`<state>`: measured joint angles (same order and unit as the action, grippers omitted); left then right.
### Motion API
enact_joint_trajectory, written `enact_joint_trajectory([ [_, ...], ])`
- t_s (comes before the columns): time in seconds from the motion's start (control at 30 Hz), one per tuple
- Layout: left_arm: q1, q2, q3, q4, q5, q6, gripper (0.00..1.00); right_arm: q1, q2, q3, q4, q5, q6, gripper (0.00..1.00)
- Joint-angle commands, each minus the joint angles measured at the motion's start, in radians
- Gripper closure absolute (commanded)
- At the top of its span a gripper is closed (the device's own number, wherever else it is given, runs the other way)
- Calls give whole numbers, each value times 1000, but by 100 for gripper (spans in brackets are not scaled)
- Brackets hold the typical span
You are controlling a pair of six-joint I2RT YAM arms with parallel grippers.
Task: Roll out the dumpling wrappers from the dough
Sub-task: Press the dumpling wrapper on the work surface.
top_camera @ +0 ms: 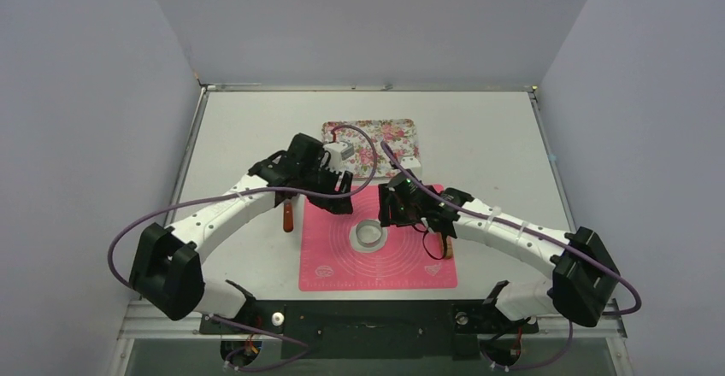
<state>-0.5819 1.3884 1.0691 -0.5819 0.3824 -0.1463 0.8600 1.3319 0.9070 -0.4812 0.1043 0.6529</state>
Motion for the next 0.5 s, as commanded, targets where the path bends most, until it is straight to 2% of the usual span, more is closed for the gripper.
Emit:
enact_joint_trajectory([
  [0.0, -47, 35, -37, 97, -53, -191, 46, 10, 17, 15, 103, 39, 71, 48],
  [0.13, -146, 94, 34, 94, -106, -200, 51, 11, 45, 8, 134, 64, 137, 57],
  [0.33, -159, 83, -50, 116, -148, -284, 51, 18, 131, 24, 183, 39, 200, 59],
  [0.47, -158, 109, -69, 157, -168, -298, 51, 17, 151, 32, 161, 84, 213, 63],
])
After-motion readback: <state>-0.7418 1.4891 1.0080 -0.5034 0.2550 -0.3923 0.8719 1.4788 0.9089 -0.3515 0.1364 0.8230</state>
